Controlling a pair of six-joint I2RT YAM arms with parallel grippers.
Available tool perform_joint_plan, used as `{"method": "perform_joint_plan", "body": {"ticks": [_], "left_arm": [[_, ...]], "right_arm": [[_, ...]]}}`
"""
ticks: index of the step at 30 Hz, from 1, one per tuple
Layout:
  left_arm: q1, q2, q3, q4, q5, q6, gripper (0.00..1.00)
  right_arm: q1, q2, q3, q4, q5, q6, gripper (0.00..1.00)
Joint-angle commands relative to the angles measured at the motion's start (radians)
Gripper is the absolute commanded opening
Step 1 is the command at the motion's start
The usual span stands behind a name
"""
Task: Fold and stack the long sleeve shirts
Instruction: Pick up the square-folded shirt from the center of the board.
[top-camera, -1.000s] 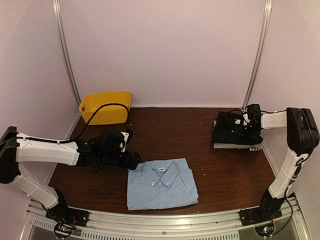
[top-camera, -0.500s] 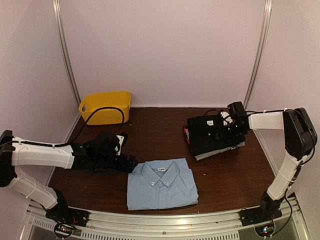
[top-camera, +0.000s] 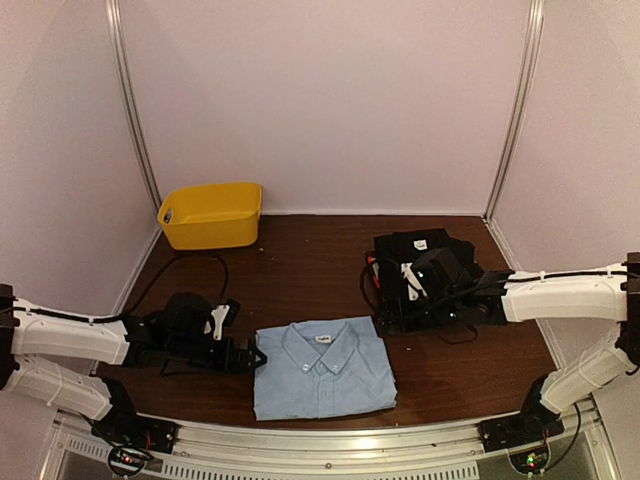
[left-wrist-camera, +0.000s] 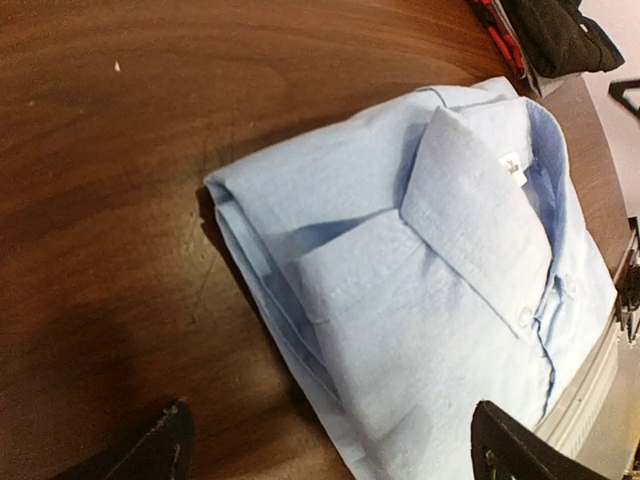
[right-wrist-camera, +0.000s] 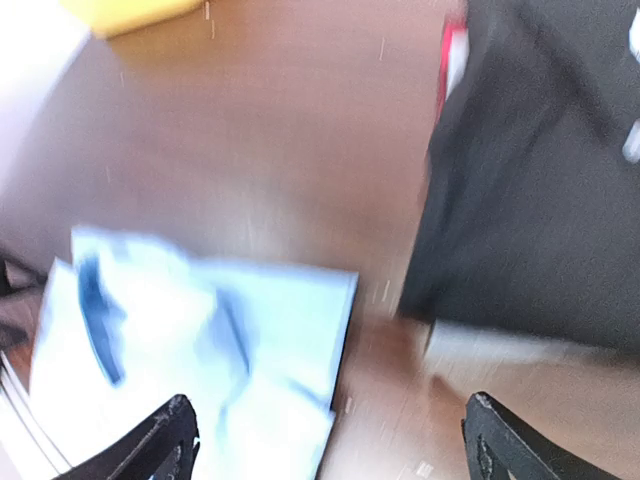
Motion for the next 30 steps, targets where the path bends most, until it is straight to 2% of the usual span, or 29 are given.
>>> {"method": "perform_joint_plan", "body": {"ticks": [1, 5, 10, 14, 20, 26, 30], "left_arm": [[0.025, -0.017, -0.048, 0.123, 0.136, -0.071, 0.98], [0.046, 0.010, -0.074, 0.173, 0.195, -0.084, 0.98], [0.057, 0.085, -0.091, 0.248, 0.252, -0.095, 0.95], [0.059, 0.166, -0.106, 0.323, 0.289, -0.114, 0.88], [0.058, 0.256, -0.123, 0.453, 0.330, -0.146, 0.74], [0.058, 0.335, -0.104, 0.565, 0.359, -0.150, 0.45], [0.059, 0.340, -0.081, 0.585, 0.367, -0.140, 0.29]], "right_arm": [[0.125, -0.007, -0.126, 0.086, -0.018, 0.236, 0.93], [0.180, 0.019, -0.191, 0.147, -0.029, 0.316, 0.92], [0.183, 0.025, -0.273, 0.231, -0.067, 0.367, 0.90], [0.183, 0.061, -0.320, 0.327, -0.123, 0.399, 0.86], [0.186, 0.124, -0.360, 0.488, -0.203, 0.449, 0.75], [0.186, 0.224, -0.383, 0.691, -0.267, 0.503, 0.62], [0.182, 0.238, -0.383, 0.789, -0.289, 0.510, 0.43]]}}
